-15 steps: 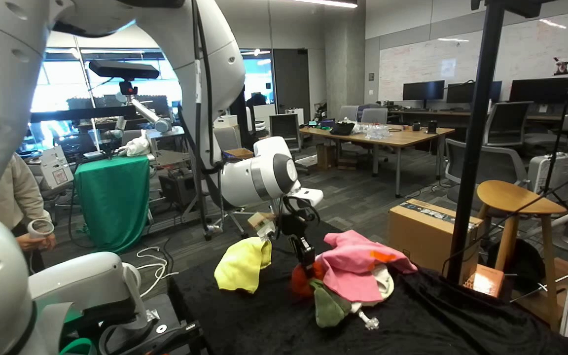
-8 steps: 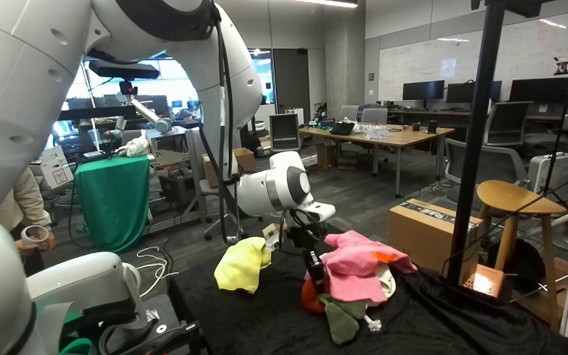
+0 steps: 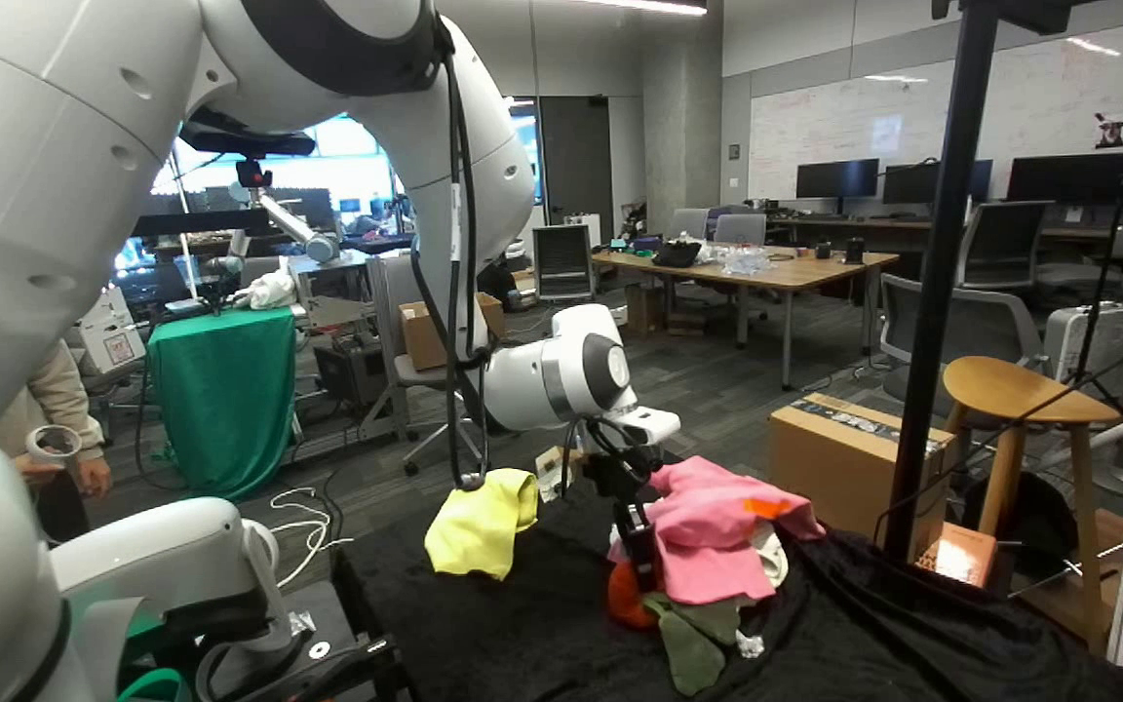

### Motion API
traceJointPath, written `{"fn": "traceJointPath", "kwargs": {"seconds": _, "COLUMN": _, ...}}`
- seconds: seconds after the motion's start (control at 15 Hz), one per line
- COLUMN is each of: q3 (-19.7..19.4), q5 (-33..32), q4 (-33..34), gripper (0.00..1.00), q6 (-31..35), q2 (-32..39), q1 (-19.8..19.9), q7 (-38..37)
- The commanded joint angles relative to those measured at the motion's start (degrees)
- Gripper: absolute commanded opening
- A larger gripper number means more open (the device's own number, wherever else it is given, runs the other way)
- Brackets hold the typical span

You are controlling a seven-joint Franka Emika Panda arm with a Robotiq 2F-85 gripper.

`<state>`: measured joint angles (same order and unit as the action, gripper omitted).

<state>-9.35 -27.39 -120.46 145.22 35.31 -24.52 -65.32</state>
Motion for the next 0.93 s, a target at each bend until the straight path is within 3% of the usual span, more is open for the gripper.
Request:
{"fn": "traceJointPath", "kwargs": {"seconds": 0.0, "q3": 0.8, "q5": 0.1, "q4": -1.1, "gripper": 0.5, "q6": -0.8, "q2": -2.1, "q1": 0.7, "q7": 1.4}}
{"fn": "traceJointPath", "kwargs": {"seconds": 0.47, "q3": 3.4, "q5": -2.0, "q4": -10.2, "gripper": 1.0, "q6": -4.1, "q2": -13.4, "q1": 0.4, "q7": 6.6}}
{"fn": "traceJointPath", "kwargs": {"seconds": 0.87, "q3": 7.8, "q5": -7.1, "q4": -16.4, "gripper": 1.0, "q6": -4.0, "q2": -22.4, "q1": 2.0, "q7": 9.4}}
